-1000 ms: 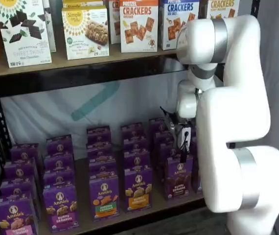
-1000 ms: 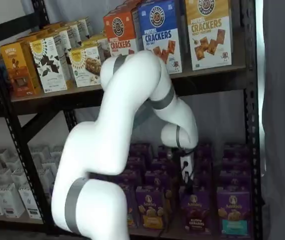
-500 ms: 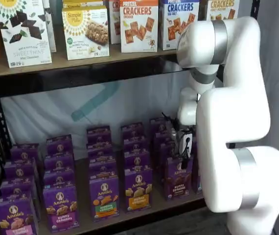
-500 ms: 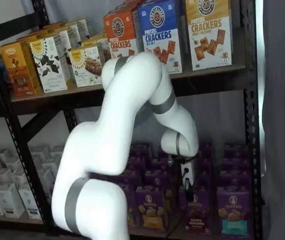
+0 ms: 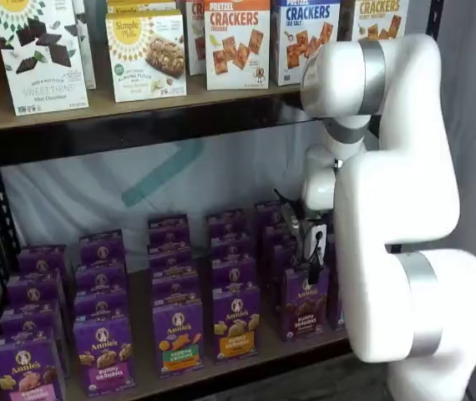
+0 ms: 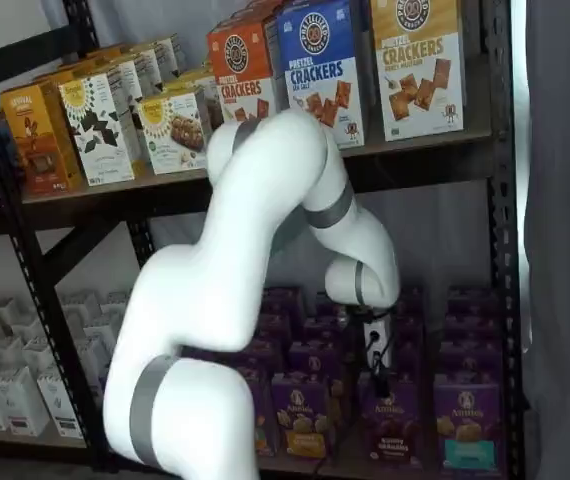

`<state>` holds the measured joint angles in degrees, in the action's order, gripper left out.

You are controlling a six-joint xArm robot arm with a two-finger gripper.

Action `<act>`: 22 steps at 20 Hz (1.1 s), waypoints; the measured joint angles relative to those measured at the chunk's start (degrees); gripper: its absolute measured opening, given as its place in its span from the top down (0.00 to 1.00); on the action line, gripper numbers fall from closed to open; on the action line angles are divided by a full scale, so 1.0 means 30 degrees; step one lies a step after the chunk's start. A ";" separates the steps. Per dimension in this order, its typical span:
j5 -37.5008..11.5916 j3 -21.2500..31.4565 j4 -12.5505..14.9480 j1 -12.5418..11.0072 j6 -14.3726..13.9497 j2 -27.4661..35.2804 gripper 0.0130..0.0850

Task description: Pick up the purple box with a brown patch in the center, on the bottom shelf, the fifth box from the left

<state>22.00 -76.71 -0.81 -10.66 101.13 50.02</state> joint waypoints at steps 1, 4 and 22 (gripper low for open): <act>0.0097 -0.0194 0.0120 0.0006 -0.0116 0.0156 0.00; 0.0293 -0.0706 0.0294 0.0022 -0.0293 0.0582 0.00; -0.0181 -0.2068 0.2331 -0.0042 -0.2060 0.2284 0.06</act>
<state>21.46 -82.91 6.19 -10.78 94.95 56.87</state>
